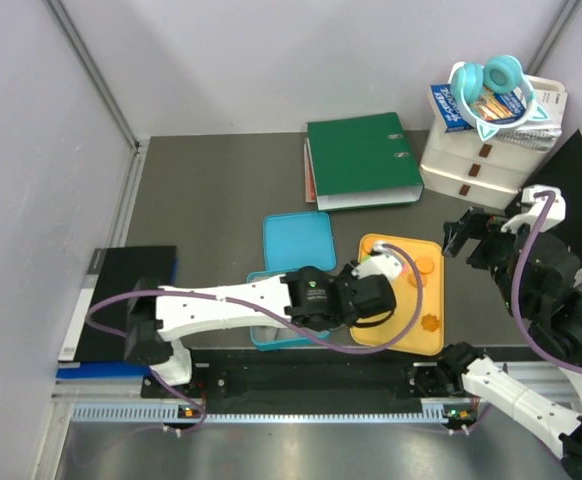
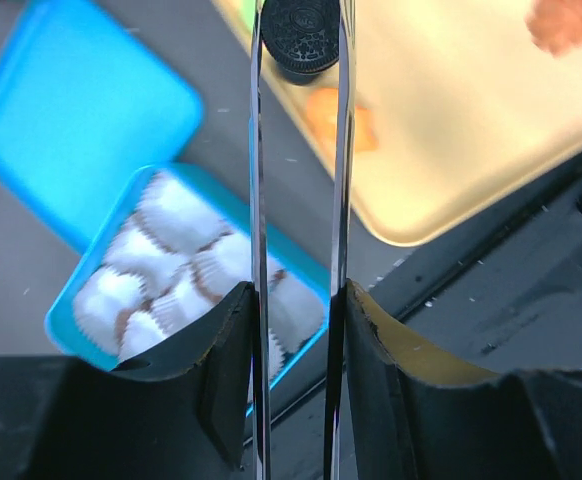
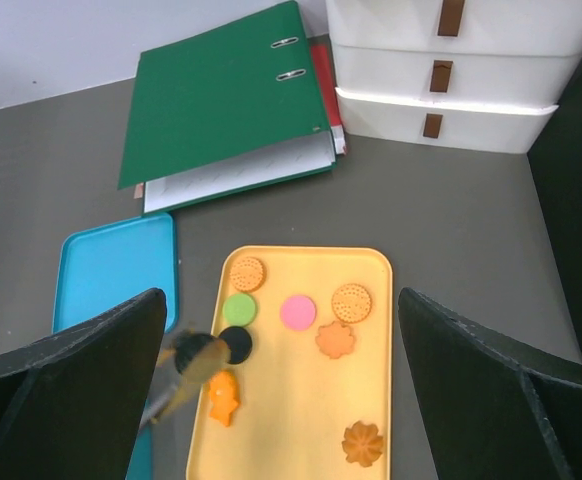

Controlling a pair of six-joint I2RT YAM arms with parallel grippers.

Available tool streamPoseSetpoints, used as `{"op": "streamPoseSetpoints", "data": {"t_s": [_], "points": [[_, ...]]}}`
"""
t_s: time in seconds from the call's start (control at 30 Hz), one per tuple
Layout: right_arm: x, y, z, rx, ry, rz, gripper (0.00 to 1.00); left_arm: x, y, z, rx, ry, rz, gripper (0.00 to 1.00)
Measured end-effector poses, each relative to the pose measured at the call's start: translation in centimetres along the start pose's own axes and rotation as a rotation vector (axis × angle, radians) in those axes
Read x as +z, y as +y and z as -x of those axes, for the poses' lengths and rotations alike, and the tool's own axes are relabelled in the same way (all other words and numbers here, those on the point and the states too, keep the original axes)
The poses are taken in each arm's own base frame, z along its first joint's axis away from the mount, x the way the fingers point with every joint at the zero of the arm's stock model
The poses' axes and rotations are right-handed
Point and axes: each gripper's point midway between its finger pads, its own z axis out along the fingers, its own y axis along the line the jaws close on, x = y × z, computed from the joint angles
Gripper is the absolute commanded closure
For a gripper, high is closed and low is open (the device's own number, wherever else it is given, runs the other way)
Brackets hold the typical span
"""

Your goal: Pack the cookies

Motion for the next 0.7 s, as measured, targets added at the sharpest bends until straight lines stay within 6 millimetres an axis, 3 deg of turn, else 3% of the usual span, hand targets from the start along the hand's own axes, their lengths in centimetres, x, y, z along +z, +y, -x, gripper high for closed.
{"op": "streamPoseSetpoints", "data": {"t_s": [0.1, 0.2, 0.33, 0.47, 0.7], "points": [[0.2, 0.0, -0.5, 0.005, 0.008, 0.000, 0.01, -1.8, 3.3, 0.4, -0.100, -0.035, 0.063, 1.00], [0.4, 0.1, -1.1, 0.008, 0.019, 0.001, 0.01, -3.2, 7.5, 0.2, -0.223, -0.060, 0.141, 1.00], [0.8, 0.4, -2.0, 0.007, 0.041, 0.006, 0.01, -4.9, 12.5, -1.7, -0.368, -0.065, 0.265, 1.00], [1.2, 0.5, -3.0, 0.004, 0.064, 0.006, 0.01, -5.4, 14.1, -4.1, -0.437, -0.028, 0.330, 1.00], [1.5, 0.7, -3.8, 0.003, 0.082, 0.013, 0.01, -4.7, 13.9, -7.8, -0.494, 0.048, 0.342, 1.00]]}}
